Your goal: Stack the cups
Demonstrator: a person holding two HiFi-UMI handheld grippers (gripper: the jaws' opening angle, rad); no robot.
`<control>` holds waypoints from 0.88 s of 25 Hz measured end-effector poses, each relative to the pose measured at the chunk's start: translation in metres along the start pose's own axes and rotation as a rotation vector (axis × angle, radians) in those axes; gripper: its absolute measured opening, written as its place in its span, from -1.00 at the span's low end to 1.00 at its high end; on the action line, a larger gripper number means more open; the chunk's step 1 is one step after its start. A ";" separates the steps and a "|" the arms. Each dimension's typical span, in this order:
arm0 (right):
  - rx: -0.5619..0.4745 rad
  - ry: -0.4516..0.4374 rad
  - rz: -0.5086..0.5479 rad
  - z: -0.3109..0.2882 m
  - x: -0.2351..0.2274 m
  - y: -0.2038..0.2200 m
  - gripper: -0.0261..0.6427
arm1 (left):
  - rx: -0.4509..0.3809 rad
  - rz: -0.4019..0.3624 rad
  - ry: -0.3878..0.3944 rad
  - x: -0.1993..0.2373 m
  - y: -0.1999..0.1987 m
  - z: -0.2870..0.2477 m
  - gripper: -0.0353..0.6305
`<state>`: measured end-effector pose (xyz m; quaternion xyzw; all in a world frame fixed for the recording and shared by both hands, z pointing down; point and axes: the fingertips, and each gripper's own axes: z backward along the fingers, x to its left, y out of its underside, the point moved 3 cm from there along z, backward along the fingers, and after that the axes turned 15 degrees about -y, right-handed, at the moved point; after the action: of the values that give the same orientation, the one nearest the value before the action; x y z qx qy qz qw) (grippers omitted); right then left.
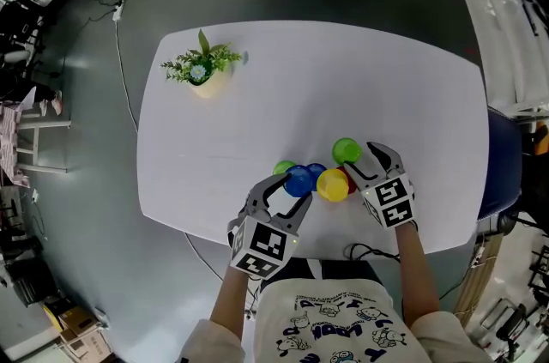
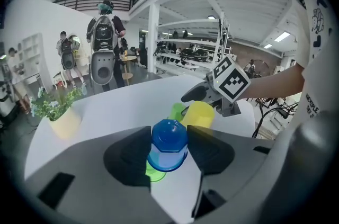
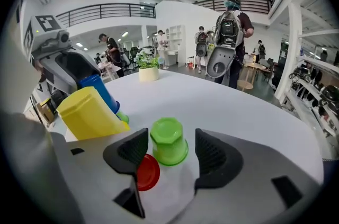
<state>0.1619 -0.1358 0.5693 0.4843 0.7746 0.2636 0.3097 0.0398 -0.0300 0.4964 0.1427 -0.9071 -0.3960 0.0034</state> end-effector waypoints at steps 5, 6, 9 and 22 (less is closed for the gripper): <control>-0.005 -0.033 -0.001 -0.006 -0.002 0.004 -0.13 | -0.011 0.032 -0.033 -0.001 0.001 -0.001 -0.21; -0.005 -0.040 0.001 -0.006 -0.002 0.004 -0.14 | -0.012 0.037 -0.037 -0.001 0.001 -0.001 -0.21; -0.006 -0.051 0.016 -0.007 -0.001 0.005 -0.24 | -0.016 0.048 -0.050 -0.003 0.003 0.001 -0.18; -0.184 0.006 -0.046 0.045 0.003 -0.044 -0.28 | -0.097 0.108 -0.143 0.019 -0.010 0.029 -0.15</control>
<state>0.1676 -0.1453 0.5073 0.4352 0.7589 0.3279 0.3564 0.0209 -0.0203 0.4675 0.0647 -0.8911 -0.4479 -0.0328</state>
